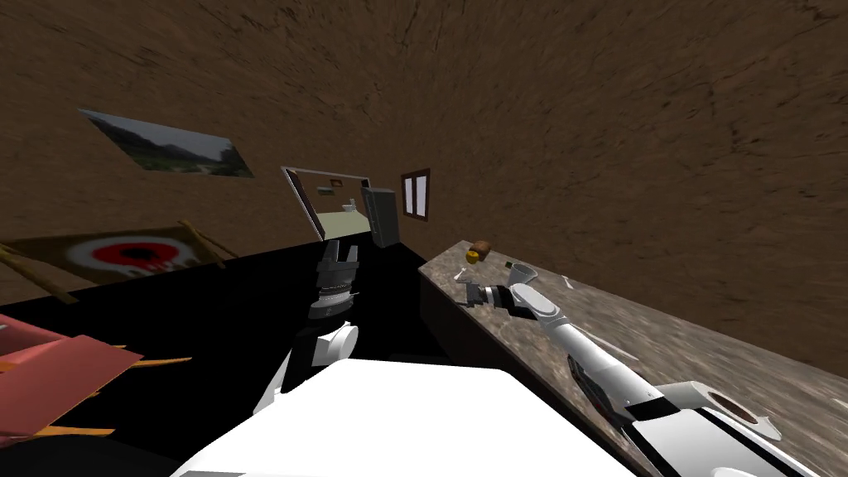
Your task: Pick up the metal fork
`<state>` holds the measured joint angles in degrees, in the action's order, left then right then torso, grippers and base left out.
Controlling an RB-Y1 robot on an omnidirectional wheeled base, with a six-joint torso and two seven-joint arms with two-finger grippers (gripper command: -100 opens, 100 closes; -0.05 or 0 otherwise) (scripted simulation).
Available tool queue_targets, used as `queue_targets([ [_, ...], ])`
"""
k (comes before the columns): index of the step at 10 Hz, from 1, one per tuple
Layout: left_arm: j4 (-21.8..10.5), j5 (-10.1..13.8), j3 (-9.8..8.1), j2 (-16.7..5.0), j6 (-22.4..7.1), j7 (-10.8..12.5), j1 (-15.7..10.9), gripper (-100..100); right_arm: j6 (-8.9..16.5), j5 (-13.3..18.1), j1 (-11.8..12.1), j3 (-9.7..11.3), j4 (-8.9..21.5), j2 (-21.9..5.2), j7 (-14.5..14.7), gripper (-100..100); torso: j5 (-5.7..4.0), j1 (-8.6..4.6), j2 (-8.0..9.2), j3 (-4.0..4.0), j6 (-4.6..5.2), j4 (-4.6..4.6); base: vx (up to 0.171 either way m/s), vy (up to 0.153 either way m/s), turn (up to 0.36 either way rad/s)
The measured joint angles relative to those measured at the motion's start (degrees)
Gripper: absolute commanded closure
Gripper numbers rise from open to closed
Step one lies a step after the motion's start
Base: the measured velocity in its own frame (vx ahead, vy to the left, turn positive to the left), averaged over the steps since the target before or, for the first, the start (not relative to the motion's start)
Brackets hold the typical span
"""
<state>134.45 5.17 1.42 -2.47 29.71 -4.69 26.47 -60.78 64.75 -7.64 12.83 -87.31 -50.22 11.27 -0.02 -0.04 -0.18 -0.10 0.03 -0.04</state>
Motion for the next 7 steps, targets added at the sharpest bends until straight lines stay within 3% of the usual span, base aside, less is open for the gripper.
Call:
queue_targets([
  [7, 0.0, 0.0, -0.01, 0.0, 0.0, 0.0, 0.01, 0, -3.67, 10.03, -5.47, 3.26, 8.24, -4.65, 5.28, -100, 0.0, 0.02, 0.0, -0.01, 0.08, -0.01, 0.017, -0.01, 0.187],
])
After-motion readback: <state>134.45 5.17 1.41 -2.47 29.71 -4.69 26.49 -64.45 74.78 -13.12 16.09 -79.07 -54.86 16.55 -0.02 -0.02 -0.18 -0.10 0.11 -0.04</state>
